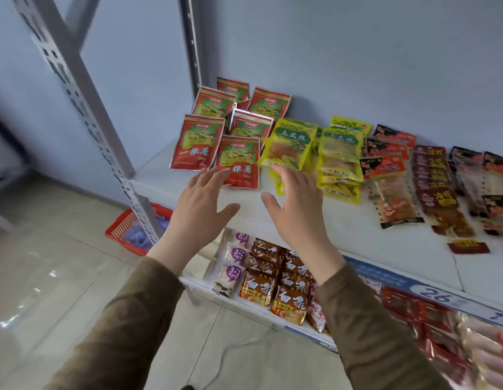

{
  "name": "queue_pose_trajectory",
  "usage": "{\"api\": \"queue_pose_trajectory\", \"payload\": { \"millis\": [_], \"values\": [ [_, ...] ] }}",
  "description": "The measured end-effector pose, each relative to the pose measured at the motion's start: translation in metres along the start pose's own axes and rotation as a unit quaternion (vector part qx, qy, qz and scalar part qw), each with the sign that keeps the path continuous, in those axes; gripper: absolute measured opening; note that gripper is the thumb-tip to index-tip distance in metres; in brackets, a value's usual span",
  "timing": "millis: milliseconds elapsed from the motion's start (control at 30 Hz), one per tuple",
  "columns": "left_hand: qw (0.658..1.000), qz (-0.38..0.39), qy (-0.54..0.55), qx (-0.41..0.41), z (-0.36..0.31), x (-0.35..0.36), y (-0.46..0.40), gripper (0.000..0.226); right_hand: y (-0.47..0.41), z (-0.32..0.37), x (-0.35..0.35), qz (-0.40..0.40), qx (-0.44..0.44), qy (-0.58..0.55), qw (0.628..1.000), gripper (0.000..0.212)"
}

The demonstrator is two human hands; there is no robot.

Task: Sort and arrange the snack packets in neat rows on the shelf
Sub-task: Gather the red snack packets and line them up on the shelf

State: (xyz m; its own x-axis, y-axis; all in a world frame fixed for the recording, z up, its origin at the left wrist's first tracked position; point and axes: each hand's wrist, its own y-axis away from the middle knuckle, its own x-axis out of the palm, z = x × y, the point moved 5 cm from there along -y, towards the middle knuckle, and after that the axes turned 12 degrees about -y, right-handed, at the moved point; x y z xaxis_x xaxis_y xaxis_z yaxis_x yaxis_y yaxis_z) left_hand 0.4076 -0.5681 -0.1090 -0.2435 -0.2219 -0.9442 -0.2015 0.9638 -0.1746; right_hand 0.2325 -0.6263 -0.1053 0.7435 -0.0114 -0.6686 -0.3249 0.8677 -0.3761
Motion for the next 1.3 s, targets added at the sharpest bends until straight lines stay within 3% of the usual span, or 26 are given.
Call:
{"api": "queue_pose_trajectory", "payload": {
  "millis": [167, 333, 600, 833, 1100, 1167, 1233, 1300],
  "values": [
    [1.000, -0.001, 0.013, 0.018, 0.084, -0.022, -0.030, 0.068, -0.033, 0.046, 0.059, -0.018, 0.011, -0.009, 1.000, 0.051],
    [0.998, -0.003, 0.038, 0.046, 0.122, -0.030, -0.064, 0.062, -0.056, 0.058, 0.089, -0.018, 0.045, -0.027, 0.998, 0.048],
    [0.998, 0.035, 0.025, 0.053, 0.133, -0.010, -0.131, 0.060, -0.122, 0.041, 0.121, 0.011, 0.061, 0.005, 0.998, 0.049],
    [0.989, 0.075, -0.088, 0.095, 0.132, 0.040, -0.189, 0.069, -0.151, 0.005, 0.155, 0.110, 0.063, 0.091, 0.988, 0.054],
    [0.991, 0.033, -0.057, 0.113, 0.137, 0.046, -0.198, 0.073, -0.157, -0.020, 0.140, 0.039, 0.106, 0.159, 0.981, 0.054],
    [0.995, -0.017, -0.008, 0.100, 0.142, 0.036, -0.202, 0.070, -0.162, -0.006, 0.138, 0.005, 0.083, 0.119, 0.989, 0.052],
    [0.995, -0.058, 0.055, 0.051, 0.150, 0.027, -0.210, 0.065, -0.172, 0.012, 0.144, -0.015, 0.087, -0.005, 0.996, 0.051],
    [0.987, -0.040, 0.151, -0.026, 0.160, 0.027, -0.219, 0.067, -0.188, 0.023, 0.160, -0.009, 0.119, -0.136, 0.983, 0.055]
  ]
}}
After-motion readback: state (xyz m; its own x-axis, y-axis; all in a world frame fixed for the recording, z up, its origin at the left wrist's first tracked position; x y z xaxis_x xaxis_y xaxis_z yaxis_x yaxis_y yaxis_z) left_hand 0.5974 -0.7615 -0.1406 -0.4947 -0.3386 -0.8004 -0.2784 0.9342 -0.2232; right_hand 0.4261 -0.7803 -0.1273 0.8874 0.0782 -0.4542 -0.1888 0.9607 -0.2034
